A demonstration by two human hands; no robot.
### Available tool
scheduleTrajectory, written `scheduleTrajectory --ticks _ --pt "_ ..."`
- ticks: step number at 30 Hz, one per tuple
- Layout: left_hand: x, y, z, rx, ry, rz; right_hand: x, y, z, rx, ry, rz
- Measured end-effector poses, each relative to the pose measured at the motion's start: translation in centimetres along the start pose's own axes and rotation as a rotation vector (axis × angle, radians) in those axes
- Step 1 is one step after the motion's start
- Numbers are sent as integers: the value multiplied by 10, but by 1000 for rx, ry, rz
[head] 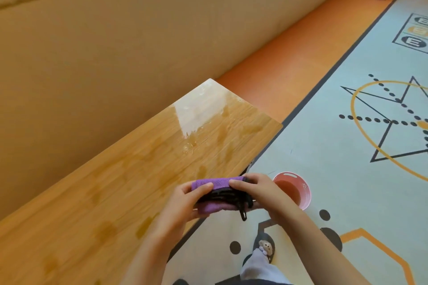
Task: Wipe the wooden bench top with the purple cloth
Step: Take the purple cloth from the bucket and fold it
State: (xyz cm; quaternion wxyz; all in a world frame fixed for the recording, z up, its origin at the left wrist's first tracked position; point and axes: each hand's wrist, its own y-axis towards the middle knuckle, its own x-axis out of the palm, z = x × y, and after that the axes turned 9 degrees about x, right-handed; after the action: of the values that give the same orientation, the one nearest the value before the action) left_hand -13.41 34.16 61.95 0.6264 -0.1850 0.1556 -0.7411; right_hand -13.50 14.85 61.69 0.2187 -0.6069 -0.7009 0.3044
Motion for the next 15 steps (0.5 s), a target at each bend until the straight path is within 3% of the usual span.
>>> scheduleTrajectory --ticks 5,10,13,15 --pt "8 1 -10 223 273 217 15 9 1 -53 -267 249" --pt "16 0 -15 407 291 358 29 13 -3 -197 -523 509" --pt "23 0 -16 595 529 444 33 18 -6 -259 -498 476" --pt "24 3 -13 681 593 469 31 20 -8 -219 -306 313"
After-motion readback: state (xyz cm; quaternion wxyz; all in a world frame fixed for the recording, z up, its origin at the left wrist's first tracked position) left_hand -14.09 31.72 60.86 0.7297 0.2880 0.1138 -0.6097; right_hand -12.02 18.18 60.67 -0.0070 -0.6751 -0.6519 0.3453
